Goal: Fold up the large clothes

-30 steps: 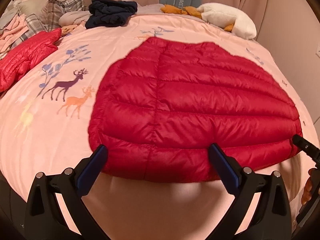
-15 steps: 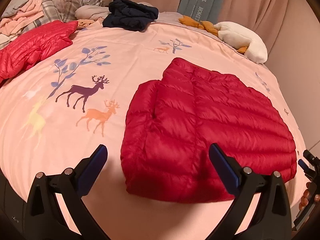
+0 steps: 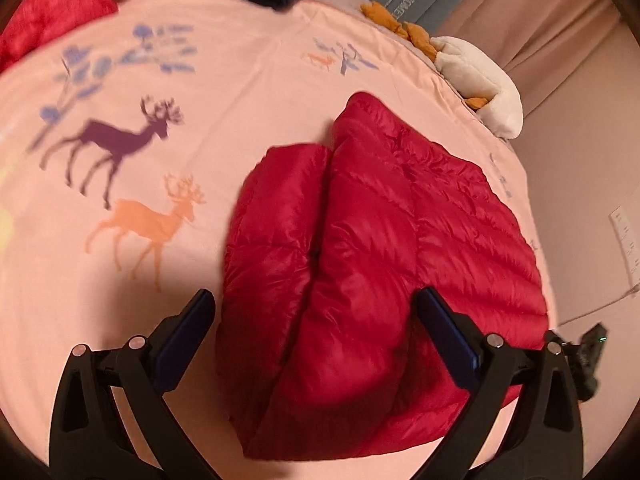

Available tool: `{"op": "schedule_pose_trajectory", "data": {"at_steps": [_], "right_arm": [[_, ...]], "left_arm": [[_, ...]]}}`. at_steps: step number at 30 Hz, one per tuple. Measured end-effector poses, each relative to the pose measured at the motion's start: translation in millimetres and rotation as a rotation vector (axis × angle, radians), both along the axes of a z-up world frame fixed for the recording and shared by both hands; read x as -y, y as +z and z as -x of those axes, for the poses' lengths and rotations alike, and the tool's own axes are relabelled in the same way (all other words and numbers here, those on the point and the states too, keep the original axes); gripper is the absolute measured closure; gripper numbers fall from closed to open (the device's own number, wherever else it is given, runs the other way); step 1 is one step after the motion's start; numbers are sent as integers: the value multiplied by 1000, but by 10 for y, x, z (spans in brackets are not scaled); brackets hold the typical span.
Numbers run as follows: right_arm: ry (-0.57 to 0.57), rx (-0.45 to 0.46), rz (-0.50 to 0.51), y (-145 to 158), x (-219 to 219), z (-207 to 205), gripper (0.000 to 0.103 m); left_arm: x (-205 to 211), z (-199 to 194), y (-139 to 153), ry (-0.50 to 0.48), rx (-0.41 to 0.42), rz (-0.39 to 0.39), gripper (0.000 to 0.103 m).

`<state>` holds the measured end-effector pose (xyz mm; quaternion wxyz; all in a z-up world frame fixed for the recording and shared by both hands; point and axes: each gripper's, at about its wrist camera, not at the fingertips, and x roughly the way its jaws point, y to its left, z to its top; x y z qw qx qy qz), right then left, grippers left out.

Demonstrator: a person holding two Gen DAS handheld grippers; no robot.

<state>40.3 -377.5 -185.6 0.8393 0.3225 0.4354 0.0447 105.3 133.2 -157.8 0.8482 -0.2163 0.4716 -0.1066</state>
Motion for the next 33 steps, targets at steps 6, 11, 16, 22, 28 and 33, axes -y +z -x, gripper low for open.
{"op": "schedule_pose_trajectory", "data": {"at_steps": [6, 11, 16, 22, 28, 33], "right_arm": [[45, -3, -39, -23, -8, -143, 2], [80, -5, -63, -27, -51, -314, 2], [16, 29, 19, 104, -76, -316, 2], [-17, 121, 157, 389, -191, -229, 2], [48, 205, 320, 604, -644, -141, 2], [176, 175, 395, 512, -1096, -99, 2]], "left_arm": [[-33, -125, -165, -50, -49, 117, 1], [8, -229, -190, -74, -59, 156, 1], [16, -232, -129, -14, -33, 107, 1], [117, -146, 248, 45, 107, -113, 1], [371, -29, 495, 1, 203, -259, 1], [746, 131, 508, -70, 237, -346, 1]]}}
